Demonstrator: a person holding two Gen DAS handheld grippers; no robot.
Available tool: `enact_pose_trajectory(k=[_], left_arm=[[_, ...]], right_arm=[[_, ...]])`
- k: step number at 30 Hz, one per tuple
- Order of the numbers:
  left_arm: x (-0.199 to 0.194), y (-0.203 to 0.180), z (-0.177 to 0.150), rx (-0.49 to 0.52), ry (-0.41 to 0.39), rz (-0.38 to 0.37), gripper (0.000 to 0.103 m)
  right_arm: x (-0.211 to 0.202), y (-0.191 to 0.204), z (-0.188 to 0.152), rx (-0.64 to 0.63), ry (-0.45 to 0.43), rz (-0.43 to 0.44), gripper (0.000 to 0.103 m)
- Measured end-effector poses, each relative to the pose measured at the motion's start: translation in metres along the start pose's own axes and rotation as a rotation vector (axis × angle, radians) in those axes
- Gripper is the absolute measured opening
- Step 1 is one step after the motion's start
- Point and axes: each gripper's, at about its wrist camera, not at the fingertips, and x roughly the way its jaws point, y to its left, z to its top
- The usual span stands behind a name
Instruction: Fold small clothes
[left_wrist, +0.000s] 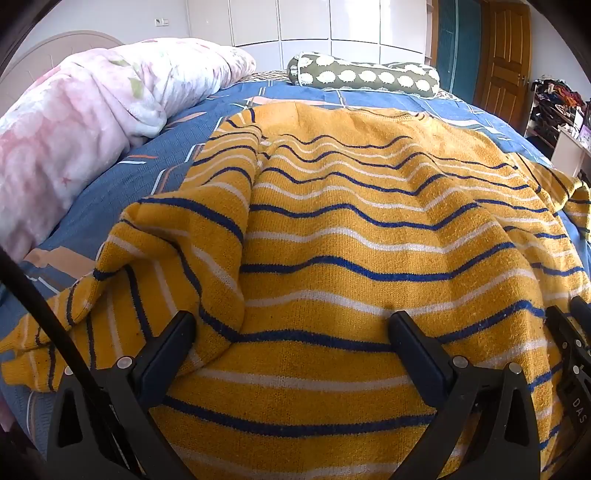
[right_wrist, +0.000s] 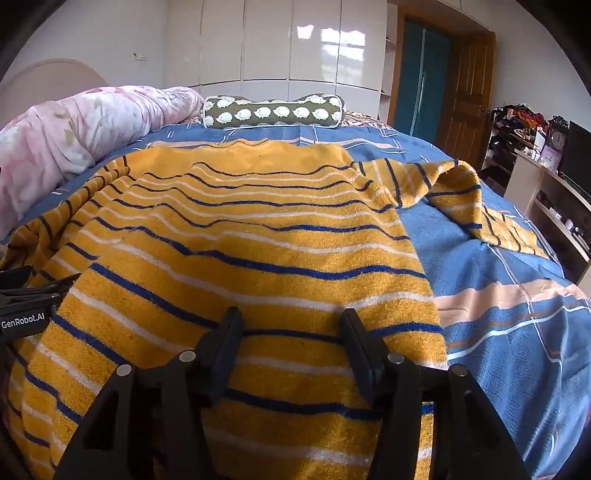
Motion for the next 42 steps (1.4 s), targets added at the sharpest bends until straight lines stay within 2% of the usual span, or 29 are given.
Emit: enact_pose_trajectory(k=[18, 26, 33, 42], left_arm=[[0.0002, -0.0002, -0.0006, 0.001, -0.003, 0.0, 0.103], [-0.0001, 0.0015, 0.0008, 0.0, -0.005, -0.001, 0.103], [-0.0003, 0.0011, 0.0008, 0.001, -0.005, -0.001, 0.103], [-0.0003, 0.0011, 0.0003, 0.001, -0.006, 0.0, 0.103]], right_arm=[[-0.0015, 0.0023, -0.0007, -0.008, -0.003, -0.028, 0.063], [0.0, 0.0043, 0.0, -0.001, 0.03, -0.028, 0.064], [-0.0014, 0.0042, -0.0012, -0.005, -0.013, -0.044, 0.066], [-0.0013, 0.0049, -0.002, -0.014, 0.016, -0.057, 0.067]])
